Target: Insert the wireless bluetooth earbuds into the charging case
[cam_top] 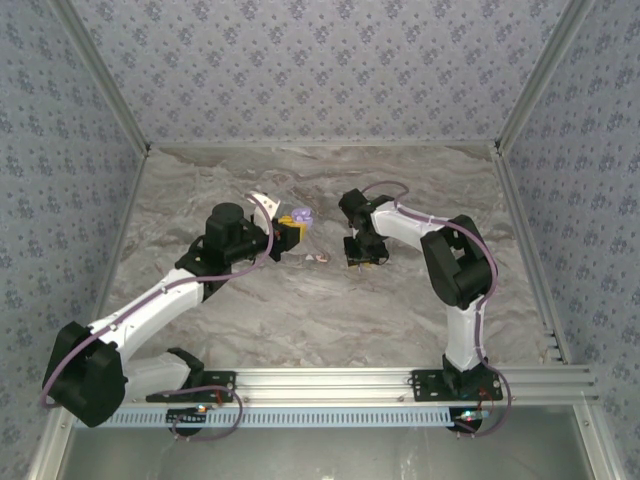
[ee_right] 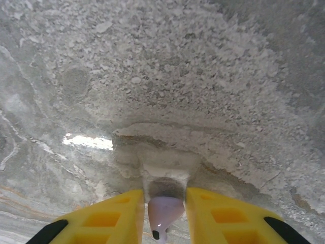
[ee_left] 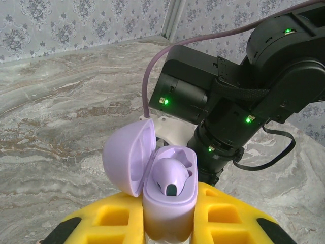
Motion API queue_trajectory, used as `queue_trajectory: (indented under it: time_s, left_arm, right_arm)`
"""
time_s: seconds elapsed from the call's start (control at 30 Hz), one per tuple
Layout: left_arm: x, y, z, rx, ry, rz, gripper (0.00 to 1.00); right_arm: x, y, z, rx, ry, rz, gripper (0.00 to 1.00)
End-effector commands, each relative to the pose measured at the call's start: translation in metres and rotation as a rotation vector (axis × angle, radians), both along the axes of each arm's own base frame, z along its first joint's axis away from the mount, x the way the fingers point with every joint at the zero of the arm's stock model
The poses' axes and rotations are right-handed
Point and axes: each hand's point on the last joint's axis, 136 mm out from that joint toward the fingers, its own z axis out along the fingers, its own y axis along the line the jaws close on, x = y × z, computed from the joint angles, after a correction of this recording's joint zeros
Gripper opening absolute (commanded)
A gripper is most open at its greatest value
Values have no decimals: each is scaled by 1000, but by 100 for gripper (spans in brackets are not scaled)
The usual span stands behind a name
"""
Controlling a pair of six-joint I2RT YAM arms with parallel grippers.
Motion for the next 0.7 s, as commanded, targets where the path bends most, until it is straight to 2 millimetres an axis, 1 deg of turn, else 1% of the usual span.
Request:
queue_trajectory:
  time_s: [0.0,0.33,0.53,0.67]
  left_arm:
    - [1,1,11,-7,-43,0,12]
    - [1,1,10,-6,-40,0,12]
    - [2,1,7,-4,-30,4,12]
    - [5,-1,1,-4,-9,8,13]
  right_arm:
    - [-5,-5,-12,-58,29,-6,29]
    - [-3,-5,-14,-65,20,10,24]
    - [0,-2,-8,-32,-12,27,24]
    - [3,0,0,25,-41,28,24]
